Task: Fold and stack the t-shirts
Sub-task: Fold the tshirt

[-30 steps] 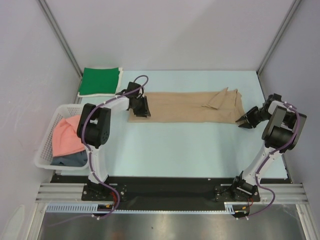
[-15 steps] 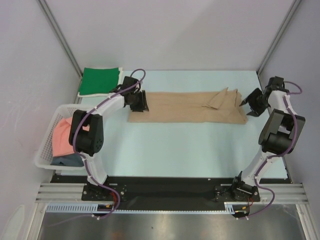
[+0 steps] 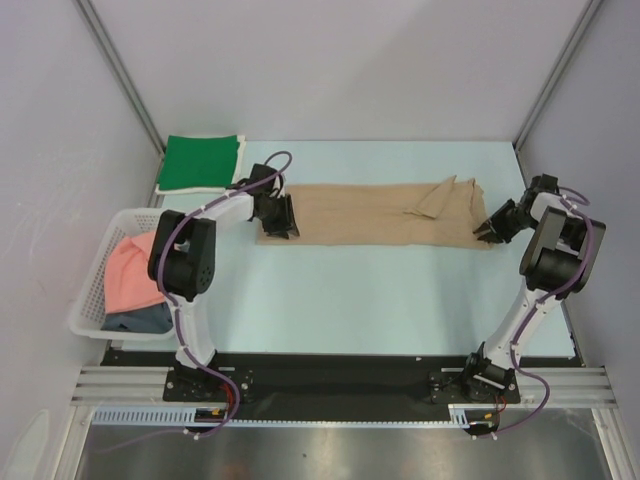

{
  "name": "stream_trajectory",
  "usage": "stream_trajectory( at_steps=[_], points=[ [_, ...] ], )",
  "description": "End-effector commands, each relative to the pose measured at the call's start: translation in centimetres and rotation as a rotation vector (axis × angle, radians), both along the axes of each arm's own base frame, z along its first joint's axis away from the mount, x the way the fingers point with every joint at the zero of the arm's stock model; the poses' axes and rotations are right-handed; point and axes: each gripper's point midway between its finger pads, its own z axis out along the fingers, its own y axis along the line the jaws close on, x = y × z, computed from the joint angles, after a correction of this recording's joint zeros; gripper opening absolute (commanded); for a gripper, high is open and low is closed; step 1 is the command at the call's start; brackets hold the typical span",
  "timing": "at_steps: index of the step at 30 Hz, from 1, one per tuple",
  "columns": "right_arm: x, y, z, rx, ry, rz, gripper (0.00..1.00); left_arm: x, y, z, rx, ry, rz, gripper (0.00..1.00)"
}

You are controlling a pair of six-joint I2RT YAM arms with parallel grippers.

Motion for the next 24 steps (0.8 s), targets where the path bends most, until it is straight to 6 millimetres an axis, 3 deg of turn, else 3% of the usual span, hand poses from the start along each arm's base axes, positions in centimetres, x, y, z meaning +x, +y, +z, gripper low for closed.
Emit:
stream_trajectory(
  at_steps=[1, 3, 5, 7, 9, 10, 12, 16, 18, 21, 24],
  points=[
    [-1.8, -1.8, -1.3, -0.059, 0.028, 0.005, 0.32, -0.6, 2.1, -2.0, 0.039, 0.047, 0.044, 0.41],
    [-2.9, -2.9, -1.8, -0.101, 0.068, -0.002, 0.34, -1.5, 3.0, -2.8, 0.035, 0.086, 0.07, 0.4],
    [-3.1, -3.4, -0.8, -0.15, 0.091, 0.011, 0.34, -2.1, 3.3, -2.8, 0.043, 0.087, 0.067, 0.41],
    [-1.4, -3.5, 3.0, -0.256, 0.044, 0.041, 0.41, -2.0, 3.5, -1.3, 0.061, 0.047, 0.061, 0.41],
    [0.4, -2.4, 6.0, -0.347, -0.008, 0.085, 0.57, -2.0, 3.4, 0.1, 0.068, 0.02, 0.042, 0.43],
    [1.7, -2.1, 8.7, -0.372, -0.065, 0.089, 0.6, -1.9, 3.4, 1.2, 0.065, -0.006, 0.037, 0.44],
    [3.3, -0.2, 10.1, -0.326, -0.122, 0.101, 0.68, -1.8, 3.3, 2.5, 0.056, -0.035, 0.032, 0.47],
    [6.2, 4.4, 10.2, -0.122, -0.195, 0.096, 0.7, -1.4, 2.5, 5.4, 0.012, -0.1, 0.0, 0.48],
    [6.7, 6.8, 9.2, 0.022, -0.218, 0.097, 0.7, -1.3, 2.1, 6.1, 0.0, -0.113, -0.013, 0.48],
    [6.6, 9.2, 8.2, 0.186, -0.229, 0.016, 0.7, -1.4, 1.7, 6.5, -0.023, -0.125, -0.022, 0.48],
    [6.9, 10.1, 7.9, 0.266, -0.24, -0.039, 0.69, -1.5, 1.7, 6.7, -0.03, -0.134, -0.023, 0.48]
  ],
)
